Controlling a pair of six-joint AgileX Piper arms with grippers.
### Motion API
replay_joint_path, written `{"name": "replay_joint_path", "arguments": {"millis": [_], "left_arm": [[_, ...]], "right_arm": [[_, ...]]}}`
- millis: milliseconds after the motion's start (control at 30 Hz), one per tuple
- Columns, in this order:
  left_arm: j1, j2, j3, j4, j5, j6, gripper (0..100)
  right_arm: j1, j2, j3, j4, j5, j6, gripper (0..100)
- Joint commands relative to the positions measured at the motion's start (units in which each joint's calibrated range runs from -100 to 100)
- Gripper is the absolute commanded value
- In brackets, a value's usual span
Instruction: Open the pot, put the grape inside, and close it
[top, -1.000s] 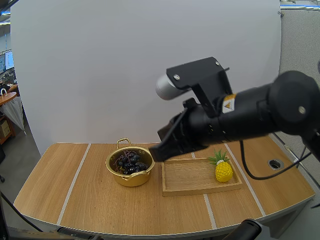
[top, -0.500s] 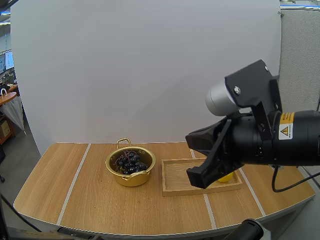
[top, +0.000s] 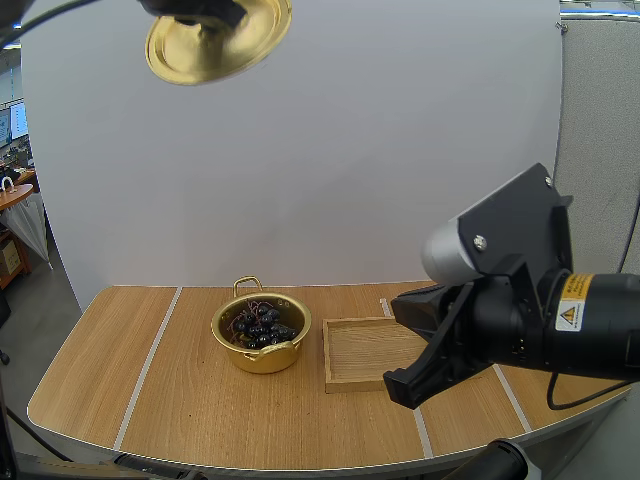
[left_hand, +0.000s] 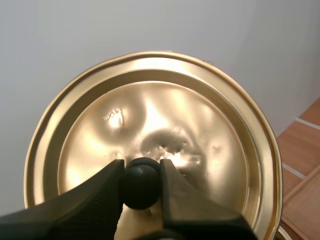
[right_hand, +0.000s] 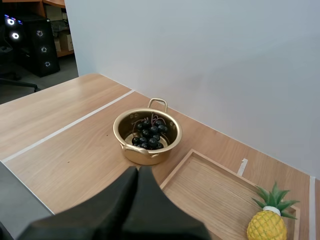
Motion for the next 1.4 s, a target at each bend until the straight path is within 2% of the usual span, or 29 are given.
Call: {"name": "replay_joint_path", "arguments": {"millis": [0,67,367,567,1100,1367], "left_arm": [[-0.17,0.23,4.93,-3.74,0.0,1.19,0],[-0.17,0.23,9.84,-5.95,0.0,3.23,0],[-0.17,2.02,26.7,-6.63,0.0,7.75,0],[-0.17,5.68,34.09,-6.63,0.0,9.07,0],[-0.17,19.76,38.02,-7.25,-6.23,11.8,0],[-0.17,27.1,38.02,-7.25,-14.97,12.35,0]], "right_arm": [[-0.97,-1.38,0.25,-0.27,0.9,0.03,0],[-0.96,-1.38,0.29,-0.27,1.28,0.03,0],[-1.29,-1.38,0.29,-0.27,1.94,0.03,0],[-1.29,-1.38,0.29,-0.27,2.43,0.03,0],[-2.02,-1.38,1.08,-0.27,2.82,0.13,0],[-2.02,-1.38,4.0,-0.27,2.82,0.13,0]]}}
